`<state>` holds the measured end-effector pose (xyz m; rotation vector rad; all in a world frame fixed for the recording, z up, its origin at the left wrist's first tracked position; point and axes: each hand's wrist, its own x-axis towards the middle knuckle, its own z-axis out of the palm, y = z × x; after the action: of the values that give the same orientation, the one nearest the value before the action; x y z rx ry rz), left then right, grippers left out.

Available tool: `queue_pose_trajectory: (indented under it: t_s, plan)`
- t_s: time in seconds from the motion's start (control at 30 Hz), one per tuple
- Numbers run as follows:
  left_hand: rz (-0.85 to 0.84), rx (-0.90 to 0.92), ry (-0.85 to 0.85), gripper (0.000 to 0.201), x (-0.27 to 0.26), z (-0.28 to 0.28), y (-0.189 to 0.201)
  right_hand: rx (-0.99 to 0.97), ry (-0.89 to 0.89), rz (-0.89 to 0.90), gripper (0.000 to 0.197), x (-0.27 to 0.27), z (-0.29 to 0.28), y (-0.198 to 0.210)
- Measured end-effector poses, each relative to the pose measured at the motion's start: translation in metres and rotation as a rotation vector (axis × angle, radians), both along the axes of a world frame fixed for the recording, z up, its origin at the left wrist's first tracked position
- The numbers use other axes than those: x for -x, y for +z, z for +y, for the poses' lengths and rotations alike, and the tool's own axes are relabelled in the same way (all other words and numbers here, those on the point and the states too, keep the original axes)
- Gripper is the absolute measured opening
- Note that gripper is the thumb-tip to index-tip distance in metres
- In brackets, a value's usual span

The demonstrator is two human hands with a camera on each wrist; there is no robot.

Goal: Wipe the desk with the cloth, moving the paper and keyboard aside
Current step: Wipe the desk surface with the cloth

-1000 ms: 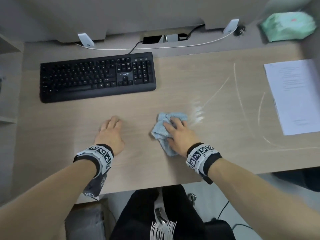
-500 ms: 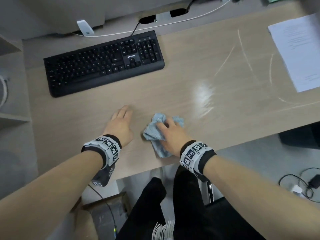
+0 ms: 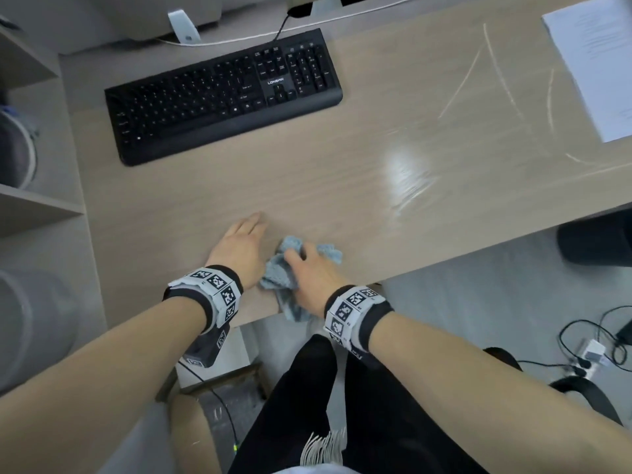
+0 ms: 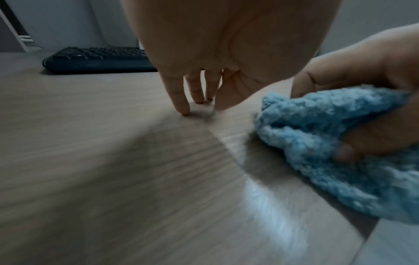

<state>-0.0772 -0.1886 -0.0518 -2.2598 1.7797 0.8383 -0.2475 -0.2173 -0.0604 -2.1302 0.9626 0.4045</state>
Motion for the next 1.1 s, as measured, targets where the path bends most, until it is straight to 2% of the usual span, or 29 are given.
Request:
queue_pose_trajectory:
  t_s: [0.1,0.23,0.3,0.5,0.6,0.7,0.9,0.97,1.1]
  plan:
    - [-0.011,-0.016,-0.003,0.077,0.003,0.001,0.001,-0.019,-0.087,-0.002,0.047,0.029,-0.007,-0.002]
    - [-0.044,-0.022,0.001,0.081,0.006,0.008,-0.003,0.013,-0.431,0.057,0.041,0.089,-0.047,0.005]
    - [-0.053,-0.022,0.012,0.081,0.007,0.009,-0.005,0.039,-0.495,0.081,0.04,0.095,-0.055,0.006]
    - [-0.041,-0.032,-0.007,0.079,0.002,0.005,-0.008,-0.03,-0.194,0.051,0.065,0.015,0.0,-0.004]
    - [-0.004,-0.046,-0.025,0.077,-0.003,-0.001,-0.002,-0.031,-0.165,-0.024,0.054,0.011,0.011,-0.004]
    - [-0.017,-0.036,-0.022,0.073,-0.004,-0.005,0.001,-0.039,-0.246,-0.041,0.044,0.04,-0.003,-0.003]
    - [-0.027,-0.012,0.128,0.059,0.015,-0.024,0.007,0.014,-0.556,0.042,0.045,0.127,-0.054,0.001]
    - [-0.01,0.02,0.147,0.06,0.025,-0.036,0.01,0.025,-0.654,0.064,0.043,0.152,-0.075,0.003]
    - [0.022,0.084,0.059,0.071,0.051,-0.059,0.012,0.091,-0.783,0.108,0.043,0.186,-0.111,-0.001]
